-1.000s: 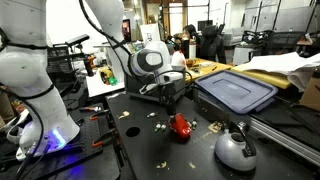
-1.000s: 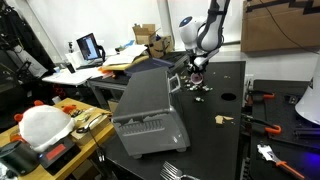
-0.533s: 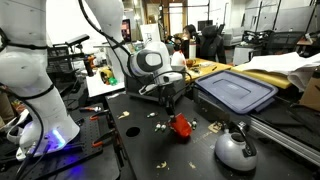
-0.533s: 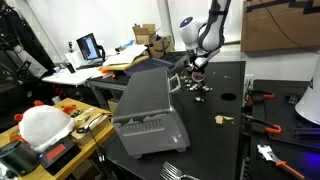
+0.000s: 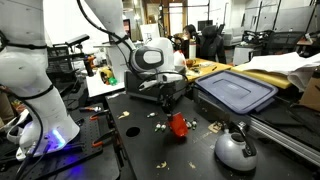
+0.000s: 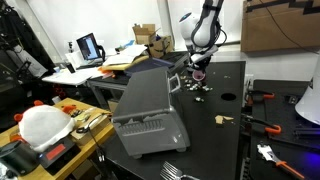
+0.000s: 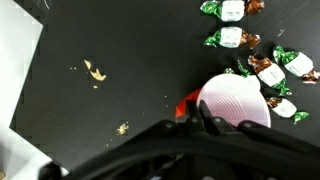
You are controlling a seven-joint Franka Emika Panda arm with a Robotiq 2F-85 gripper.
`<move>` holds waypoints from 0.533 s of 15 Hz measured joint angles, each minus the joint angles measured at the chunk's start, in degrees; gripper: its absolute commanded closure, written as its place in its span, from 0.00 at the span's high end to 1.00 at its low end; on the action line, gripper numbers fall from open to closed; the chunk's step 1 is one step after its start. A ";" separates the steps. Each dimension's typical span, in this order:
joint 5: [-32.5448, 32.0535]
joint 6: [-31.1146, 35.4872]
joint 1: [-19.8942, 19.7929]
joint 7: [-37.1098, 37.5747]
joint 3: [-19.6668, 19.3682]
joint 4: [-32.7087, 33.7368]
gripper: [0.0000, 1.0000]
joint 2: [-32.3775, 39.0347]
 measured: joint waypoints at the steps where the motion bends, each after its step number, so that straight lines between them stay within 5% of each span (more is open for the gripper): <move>1: 2.59 -2.08 -0.75 -0.36 0.96 0.72 0.01 -0.31; 8: 23.71 -18.91 -8.79 -7.09 6.76 9.66 0.01 -0.97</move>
